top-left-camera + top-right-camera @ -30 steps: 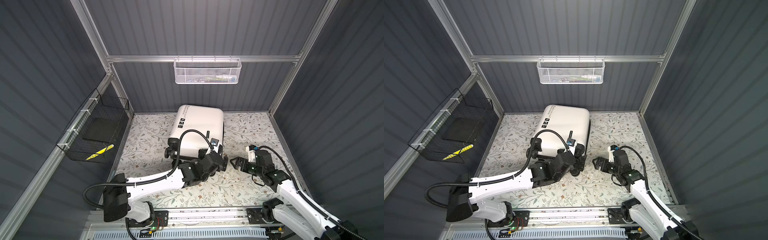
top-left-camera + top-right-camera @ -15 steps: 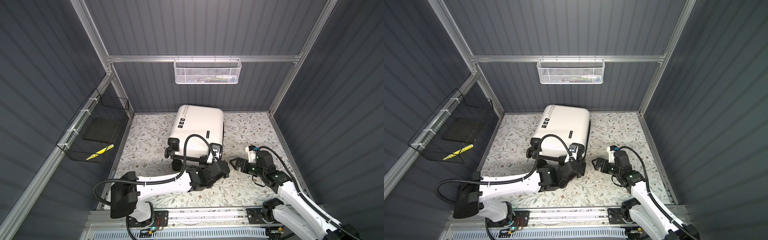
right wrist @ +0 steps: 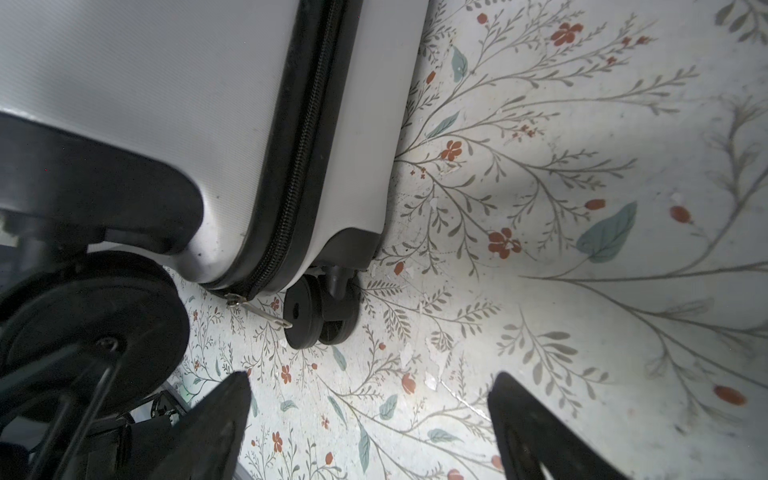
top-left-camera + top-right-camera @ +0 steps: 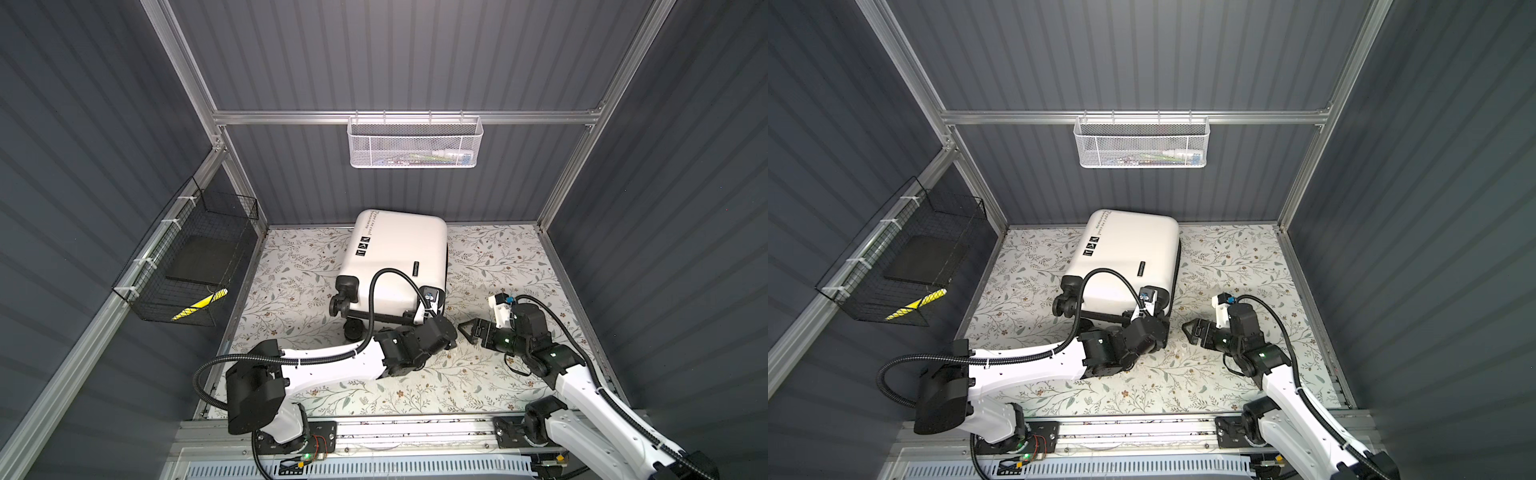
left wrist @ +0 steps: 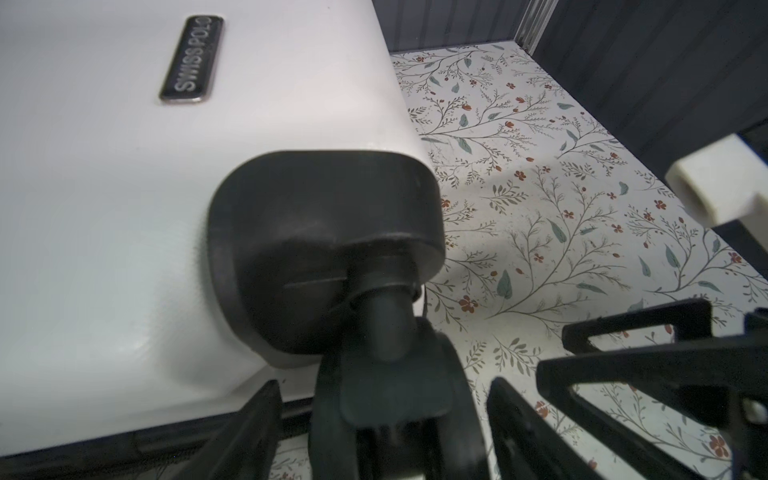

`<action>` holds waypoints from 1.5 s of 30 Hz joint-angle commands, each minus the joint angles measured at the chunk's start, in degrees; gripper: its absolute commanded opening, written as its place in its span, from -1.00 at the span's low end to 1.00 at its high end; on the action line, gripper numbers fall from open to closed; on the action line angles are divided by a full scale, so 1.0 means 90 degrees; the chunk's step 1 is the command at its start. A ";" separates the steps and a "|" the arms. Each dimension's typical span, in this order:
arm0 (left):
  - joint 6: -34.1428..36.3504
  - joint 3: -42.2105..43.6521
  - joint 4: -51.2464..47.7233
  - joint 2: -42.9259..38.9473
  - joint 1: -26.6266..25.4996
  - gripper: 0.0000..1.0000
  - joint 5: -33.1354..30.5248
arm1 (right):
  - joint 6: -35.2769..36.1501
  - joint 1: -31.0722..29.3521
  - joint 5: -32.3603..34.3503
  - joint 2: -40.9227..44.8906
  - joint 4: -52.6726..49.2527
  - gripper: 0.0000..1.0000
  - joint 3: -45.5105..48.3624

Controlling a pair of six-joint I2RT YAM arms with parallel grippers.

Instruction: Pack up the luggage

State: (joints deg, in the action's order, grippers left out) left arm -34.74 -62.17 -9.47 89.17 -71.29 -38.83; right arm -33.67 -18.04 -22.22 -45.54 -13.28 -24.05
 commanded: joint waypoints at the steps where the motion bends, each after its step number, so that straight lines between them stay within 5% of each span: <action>1: 0.0166 0.0074 0.0207 0.0081 0.0020 0.55 0.0150 | -0.0067 -0.0091 -0.0121 0.0136 0.0076 0.81 0.0114; 9: 0.0334 0.0104 0.0340 0.0178 0.0021 0.44 0.0259 | -0.0163 -0.0346 -0.0028 0.0285 0.0150 0.76 0.0224; 17: 0.0450 -0.0084 0.0298 0.0191 0.0026 0.10 0.0334 | -0.0102 -0.0465 -0.0031 0.0509 0.0361 0.75 0.0397; 38: 0.0686 -0.0512 0.0233 -0.0179 0.0014 -0.62 0.1386 | 0.0082 -0.1623 0.0784 -0.0310 0.1510 0.62 0.0525; 45: 0.0736 -0.0666 0.0223 -0.0219 0.0008 -0.71 0.1724 | 0.0303 -0.1906 0.0981 -0.0511 0.2010 0.57 0.0592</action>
State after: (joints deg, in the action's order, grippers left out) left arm -32.18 -64.42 -12.29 89.34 -69.80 -32.29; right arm -32.91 -34.52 -15.16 -49.69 1.34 -19.27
